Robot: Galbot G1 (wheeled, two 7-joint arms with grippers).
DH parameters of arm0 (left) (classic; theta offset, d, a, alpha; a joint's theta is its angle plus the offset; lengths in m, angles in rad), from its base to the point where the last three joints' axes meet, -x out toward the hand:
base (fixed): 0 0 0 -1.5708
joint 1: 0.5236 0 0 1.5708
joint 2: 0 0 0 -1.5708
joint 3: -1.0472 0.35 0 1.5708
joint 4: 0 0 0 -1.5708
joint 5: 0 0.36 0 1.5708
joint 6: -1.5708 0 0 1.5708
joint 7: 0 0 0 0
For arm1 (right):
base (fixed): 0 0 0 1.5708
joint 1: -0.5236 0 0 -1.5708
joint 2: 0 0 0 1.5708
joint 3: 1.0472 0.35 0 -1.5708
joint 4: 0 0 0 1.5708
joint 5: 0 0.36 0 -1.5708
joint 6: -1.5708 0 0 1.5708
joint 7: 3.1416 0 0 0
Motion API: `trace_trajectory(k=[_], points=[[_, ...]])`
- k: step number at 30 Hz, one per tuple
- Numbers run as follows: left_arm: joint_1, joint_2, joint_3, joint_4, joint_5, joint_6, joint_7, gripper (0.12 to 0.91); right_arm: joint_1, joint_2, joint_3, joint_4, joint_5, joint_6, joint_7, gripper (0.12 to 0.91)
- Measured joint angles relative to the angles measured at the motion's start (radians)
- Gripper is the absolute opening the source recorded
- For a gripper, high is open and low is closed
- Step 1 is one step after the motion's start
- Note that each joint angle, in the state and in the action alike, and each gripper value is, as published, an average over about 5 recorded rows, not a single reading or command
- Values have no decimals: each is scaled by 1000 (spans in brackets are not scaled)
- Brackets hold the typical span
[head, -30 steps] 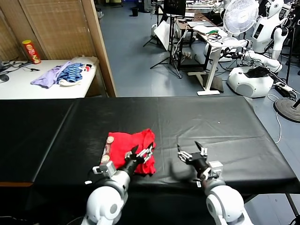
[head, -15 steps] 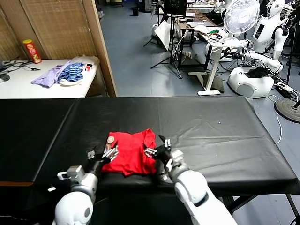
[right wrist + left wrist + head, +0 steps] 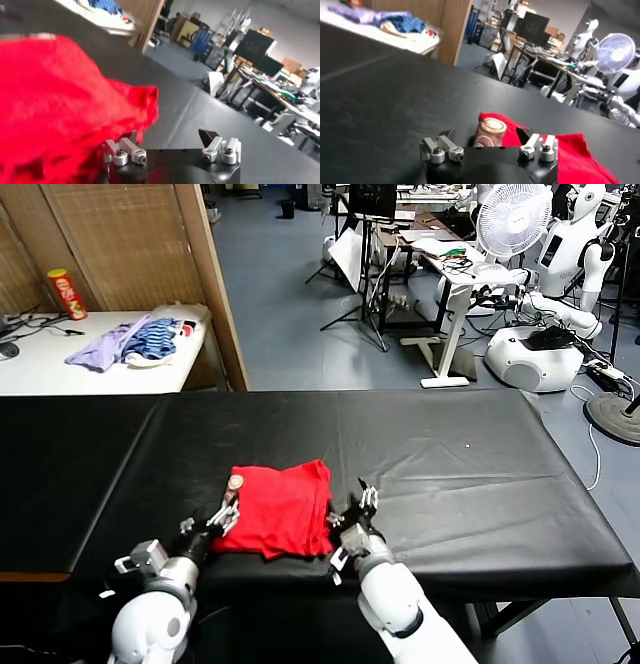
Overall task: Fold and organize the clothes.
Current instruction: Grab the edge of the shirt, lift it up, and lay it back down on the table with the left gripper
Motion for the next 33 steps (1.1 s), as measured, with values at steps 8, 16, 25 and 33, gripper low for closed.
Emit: trace_trajectory(k=[8, 16, 25, 33], points=[[-23, 5, -23, 47, -182, 10, 22, 798, -41, -31, 74, 115, 232, 34, -4, 798], [-43, 6, -29, 82, -331, 19, 34, 795, -101, -65, 156, 243, 306, 65, -25, 798], [-44, 12, -24, 100, -333, 9, 41, 444, -152, -54, 193, 307, 308, 68, -26, 798], [-28, 12, 1, 67, -91, -49, 40, 157, -196, -42, 230, 345, 250, 17, 18, 798]])
